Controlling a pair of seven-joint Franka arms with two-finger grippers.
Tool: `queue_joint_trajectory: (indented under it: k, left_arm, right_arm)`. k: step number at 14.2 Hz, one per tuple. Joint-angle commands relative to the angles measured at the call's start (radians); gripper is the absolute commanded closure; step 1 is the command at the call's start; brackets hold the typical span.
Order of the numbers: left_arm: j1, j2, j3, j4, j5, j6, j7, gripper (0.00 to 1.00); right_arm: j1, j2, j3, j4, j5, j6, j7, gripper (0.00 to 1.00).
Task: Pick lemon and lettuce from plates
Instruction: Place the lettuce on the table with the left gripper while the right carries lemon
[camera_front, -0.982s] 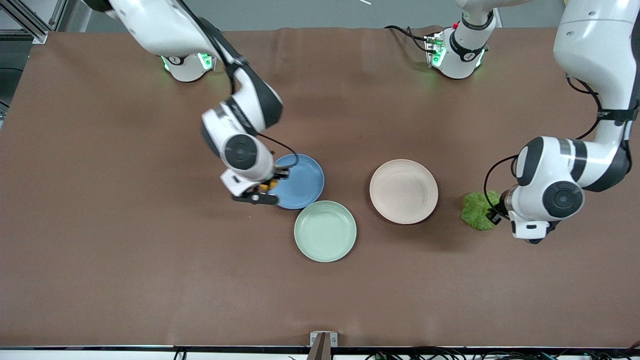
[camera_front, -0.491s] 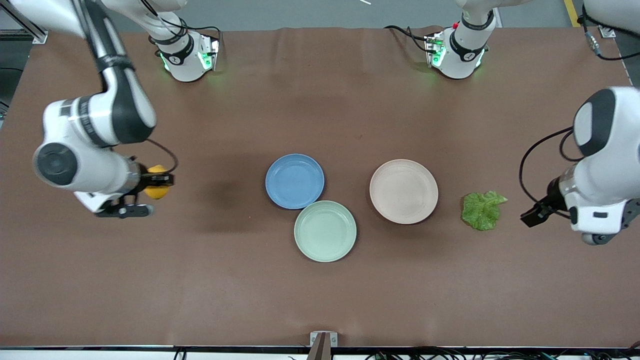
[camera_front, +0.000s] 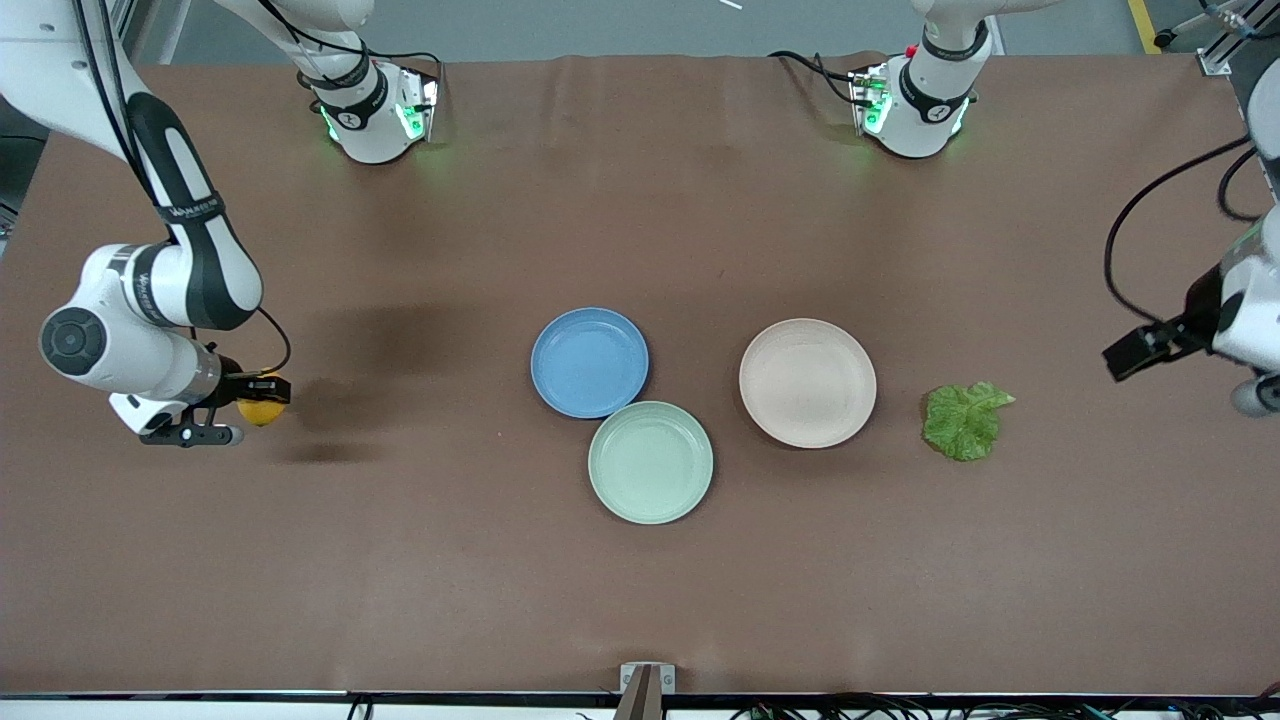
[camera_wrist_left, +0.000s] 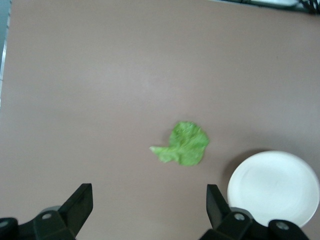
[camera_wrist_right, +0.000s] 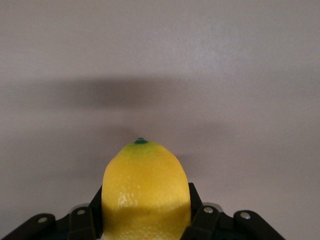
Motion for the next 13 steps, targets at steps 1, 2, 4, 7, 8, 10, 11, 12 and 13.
queue_joint_trajectory:
  k: [1, 2, 4, 7, 8, 10, 11, 12, 13]
  left_arm:
    - [0.040, -0.065, 0.000, -0.018, -0.082, -0.093, 0.136, 0.00]
    - [0.037, -0.089, 0.006, -0.031, -0.107, -0.099, 0.146, 0.00]
    - [0.017, -0.163, 0.008, -0.132, -0.116, -0.082, 0.147, 0.00]
    - [-0.045, -0.299, 0.071, -0.304, -0.162, -0.012, 0.147, 0.00]
    - [-0.076, -0.327, 0.098, -0.335, -0.165, -0.006, 0.147, 0.00]
    - [-0.084, -0.335, 0.100, -0.343, -0.171, -0.006, 0.147, 0.00]
    - [-0.080, -0.329, 0.100, -0.337, -0.196, -0.003, 0.147, 0.00]
    - [-0.081, -0.323, 0.099, -0.326, -0.226, 0.000, 0.147, 0.00]
    - [-0.081, -0.319, 0.099, -0.320, -0.236, 0.014, 0.147, 0.00]
  right_arm:
    - [-0.038, 0.051, 0.026, -0.022, -0.020, 0.090, 0.007, 0.73]
    - [-0.040, 0.071, 0.026, -0.022, -0.020, 0.110, 0.010, 0.70]
    - [-0.039, 0.075, 0.026, -0.022, -0.020, 0.107, 0.009, 0.69]
    - [-0.040, 0.062, 0.026, -0.022, -0.020, 0.098, 0.009, 0.21]
    - [-0.039, 0.049, 0.026, -0.021, -0.020, 0.087, 0.013, 0.00]
    - [-0.034, -0.037, 0.027, -0.008, -0.020, -0.015, 0.016, 0.00]
    - [-0.026, -0.095, 0.032, 0.008, -0.020, -0.092, 0.016, 0.00]
    - [-0.025, -0.147, 0.036, 0.028, -0.020, -0.165, 0.018, 0.00]
    - [-0.007, -0.206, 0.039, 0.062, -0.018, -0.259, 0.022, 0.00]
